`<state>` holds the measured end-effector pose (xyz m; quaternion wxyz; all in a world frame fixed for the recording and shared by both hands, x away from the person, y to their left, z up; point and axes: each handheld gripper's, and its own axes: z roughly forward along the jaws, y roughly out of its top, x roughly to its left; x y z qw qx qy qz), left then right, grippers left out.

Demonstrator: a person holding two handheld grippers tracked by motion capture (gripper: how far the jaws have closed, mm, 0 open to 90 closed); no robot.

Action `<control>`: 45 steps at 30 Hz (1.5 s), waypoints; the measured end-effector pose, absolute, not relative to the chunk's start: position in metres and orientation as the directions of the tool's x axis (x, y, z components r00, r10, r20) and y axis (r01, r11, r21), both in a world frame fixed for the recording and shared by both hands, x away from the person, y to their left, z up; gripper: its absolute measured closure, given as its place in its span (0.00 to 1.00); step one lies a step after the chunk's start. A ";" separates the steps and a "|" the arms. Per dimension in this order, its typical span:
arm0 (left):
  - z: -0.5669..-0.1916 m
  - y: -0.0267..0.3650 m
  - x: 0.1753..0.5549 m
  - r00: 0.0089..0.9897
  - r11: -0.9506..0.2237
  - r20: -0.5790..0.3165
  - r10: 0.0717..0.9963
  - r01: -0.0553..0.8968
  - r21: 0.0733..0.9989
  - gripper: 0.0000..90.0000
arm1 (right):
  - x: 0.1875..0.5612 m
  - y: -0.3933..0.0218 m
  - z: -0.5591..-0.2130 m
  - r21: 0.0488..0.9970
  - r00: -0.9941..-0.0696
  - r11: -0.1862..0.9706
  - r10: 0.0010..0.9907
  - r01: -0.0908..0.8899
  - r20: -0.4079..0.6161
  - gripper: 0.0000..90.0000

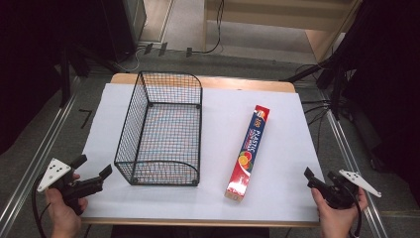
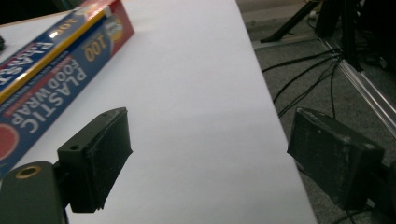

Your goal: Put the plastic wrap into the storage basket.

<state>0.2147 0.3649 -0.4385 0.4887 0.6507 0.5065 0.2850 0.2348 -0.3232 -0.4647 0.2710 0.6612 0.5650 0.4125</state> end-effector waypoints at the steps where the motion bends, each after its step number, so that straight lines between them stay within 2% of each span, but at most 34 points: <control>1: -0.439 0.363 0.215 0.325 -0.010 -0.125 0.938 0.383 0.924 0.04 | 0.235 -0.321 -0.463 0.827 0.015 -0.210 0.971 0.521 0.237 0.16; 3: -0.440 0.362 0.216 0.328 -0.017 -0.119 0.937 0.385 0.923 0.04 | 0.233 -0.314 -0.458 0.835 -0.011 -0.202 0.970 0.511 0.242 0.25; 4: -0.440 0.362 0.216 0.329 -0.021 -0.117 0.937 0.388 0.921 0.04 | 0.231 -0.310 -0.456 0.842 -0.040 -0.198 0.967 0.502 0.251 0.32; 6: -0.440 0.361 0.215 0.333 -0.028 -0.112 0.936 0.387 0.922 0.04 | 0.228 -0.301 -0.454 0.851 -0.120 -0.178 0.956 0.494 0.269 0.48; 12: -0.439 0.360 0.217 0.331 -0.022 -0.118 0.936 0.391 0.920 0.04 | 0.220 -0.263 -0.449 0.863 -0.316 -0.114 0.900 0.492 0.299 0.79; 16: -0.440 0.358 0.217 0.338 -0.031 -0.113 0.934 0.392 0.919 0.04 | 0.211 -0.232 -0.443 0.862 -0.386 -0.074 0.873 0.501 0.299 0.96; 17: -0.440 0.358 0.217 0.338 -0.031 -0.113 0.934 0.392 0.919 0.04 | 0.211 -0.232 -0.443 0.862 -0.386 -0.074 0.873 0.501 0.299 0.96; 18: -0.440 0.357 0.218 0.341 -0.043 -0.104 0.934 0.396 0.917 0.04 | 0.207 -0.215 -0.438 0.846 -0.435 -0.070 0.833 0.529 0.342 1.00; 21: -0.440 0.357 0.217 0.343 -0.044 -0.104 0.934 0.396 0.917 0.04 | 0.204 -0.203 -0.437 0.837 -0.470 -0.055 0.806 0.544 0.359 1.00; 22: -0.440 0.358 0.217 0.342 -0.041 -0.106 0.934 0.395 0.918 0.04 | 0.200 -0.188 -0.436 0.836 -0.507 -0.023 0.786 0.549 0.354 1.00; 27: -0.440 0.360 0.216 0.335 -0.033 -0.111 0.935 0.395 0.918 0.04 | 0.194 -0.154 -0.440 0.836 -0.579 0.055 0.746 0.547 0.329 1.00; 32: -0.440 0.361 0.215 0.335 -0.036 -0.108 0.936 0.397 0.917 0.04 | 0.193 -0.133 -0.449 0.818 -0.579 0.076 0.744 0.570 0.334 1.00; 36: -0.440 0.360 0.215 0.336 -0.041 -0.104 0.936 0.396 0.917 0.04 | 0.192 -0.118 -0.457 0.808 -0.604 0.148 0.743 0.570 0.289 1.00; 45: -0.440 0.359 0.215 0.343 -0.045 -0.103 0.934 0.398 0.916 0.04 | 0.194 -0.103 -0.478 0.773 -0.554 0.197 0.800 0.603 0.228 1.00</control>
